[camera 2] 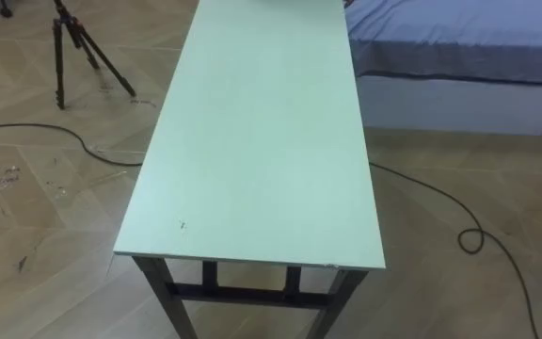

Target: Move table with human

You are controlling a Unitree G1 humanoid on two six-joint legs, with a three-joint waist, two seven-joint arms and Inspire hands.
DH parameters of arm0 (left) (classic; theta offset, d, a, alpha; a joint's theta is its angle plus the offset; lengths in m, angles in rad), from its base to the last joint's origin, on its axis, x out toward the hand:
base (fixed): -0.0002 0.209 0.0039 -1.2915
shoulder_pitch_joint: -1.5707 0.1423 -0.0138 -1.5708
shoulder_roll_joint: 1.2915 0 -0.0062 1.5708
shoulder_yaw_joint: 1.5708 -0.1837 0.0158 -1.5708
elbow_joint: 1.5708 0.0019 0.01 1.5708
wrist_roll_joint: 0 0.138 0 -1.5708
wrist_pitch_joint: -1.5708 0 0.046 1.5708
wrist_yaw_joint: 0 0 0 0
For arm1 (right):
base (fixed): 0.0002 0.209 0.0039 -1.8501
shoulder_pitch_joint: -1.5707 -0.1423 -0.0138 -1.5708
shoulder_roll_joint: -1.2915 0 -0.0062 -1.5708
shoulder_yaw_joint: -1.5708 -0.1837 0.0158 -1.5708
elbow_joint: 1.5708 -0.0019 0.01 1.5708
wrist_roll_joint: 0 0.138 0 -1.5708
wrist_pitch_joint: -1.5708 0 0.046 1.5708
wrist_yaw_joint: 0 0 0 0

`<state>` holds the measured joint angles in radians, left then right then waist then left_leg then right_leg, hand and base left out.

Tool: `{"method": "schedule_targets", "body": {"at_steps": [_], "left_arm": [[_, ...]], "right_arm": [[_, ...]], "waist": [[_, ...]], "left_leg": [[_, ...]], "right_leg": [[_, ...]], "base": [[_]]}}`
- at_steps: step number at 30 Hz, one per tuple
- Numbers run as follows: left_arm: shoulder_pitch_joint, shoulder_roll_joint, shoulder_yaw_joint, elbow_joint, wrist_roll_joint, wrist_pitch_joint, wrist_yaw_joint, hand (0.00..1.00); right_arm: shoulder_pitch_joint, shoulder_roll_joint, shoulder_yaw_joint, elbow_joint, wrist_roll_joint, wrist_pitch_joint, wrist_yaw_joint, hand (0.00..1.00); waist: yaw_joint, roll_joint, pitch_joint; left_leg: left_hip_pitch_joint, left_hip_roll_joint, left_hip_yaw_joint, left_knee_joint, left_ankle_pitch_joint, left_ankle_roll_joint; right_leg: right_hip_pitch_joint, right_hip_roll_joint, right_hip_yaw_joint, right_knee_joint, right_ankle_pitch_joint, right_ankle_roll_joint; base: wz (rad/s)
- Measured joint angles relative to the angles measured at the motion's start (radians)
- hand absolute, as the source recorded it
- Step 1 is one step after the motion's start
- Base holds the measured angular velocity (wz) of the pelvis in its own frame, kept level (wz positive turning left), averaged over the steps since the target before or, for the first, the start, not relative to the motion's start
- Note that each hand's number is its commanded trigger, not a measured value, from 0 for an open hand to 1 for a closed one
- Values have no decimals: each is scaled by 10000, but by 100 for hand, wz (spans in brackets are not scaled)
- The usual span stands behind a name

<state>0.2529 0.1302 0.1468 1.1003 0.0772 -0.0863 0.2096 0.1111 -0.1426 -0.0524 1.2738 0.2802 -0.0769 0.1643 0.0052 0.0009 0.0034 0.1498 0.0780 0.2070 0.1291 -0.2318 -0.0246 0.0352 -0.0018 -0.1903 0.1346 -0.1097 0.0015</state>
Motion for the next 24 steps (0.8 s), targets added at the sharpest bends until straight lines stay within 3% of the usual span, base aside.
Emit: {"method": "schedule_targets", "body": {"at_steps": [9, 13, 18, 24], "left_arm": [[-14, -49, -31, 118, -47, 38, -65, 0], [-45, -59, -61, 194, -123, 315, -352, 0], [-73, -56, -70, 250, -1583, 446, -778, 0], [-137, 8, -67, 252, -2488, 447, -1782, 0]], "right_arm": [[-1, -11, -15, 13, 282, 46, 177, 0], [-3, -9, -9, 22, 475, 143, 239, 0], [73, -6, -2, 27, 835, 154, 419, 0], [79, -7, 15, 31, 1579, 182, 901, 0]], "waist": [[9, 22, 2], [-28, 6, -4], [-16, 1, -2], [7, -1, 0]], "left_leg": [[-23, -10, -57, 1, 0, 0], [-58, -15, -188, 17, 0, 1], [-61, -20, -188, 24, 0, 0], [-74, -18, -172, 54, 0, 0]], "right_leg": [[-11, -11, -39, -6, -3, 4], [-4, -22, -73, -4, -4, 4], [-8, -32, -77, -4, -8, 7], [-16, -35, -105, 0, -11, 6]], "base": [[0], [5], [1], [0]]}}
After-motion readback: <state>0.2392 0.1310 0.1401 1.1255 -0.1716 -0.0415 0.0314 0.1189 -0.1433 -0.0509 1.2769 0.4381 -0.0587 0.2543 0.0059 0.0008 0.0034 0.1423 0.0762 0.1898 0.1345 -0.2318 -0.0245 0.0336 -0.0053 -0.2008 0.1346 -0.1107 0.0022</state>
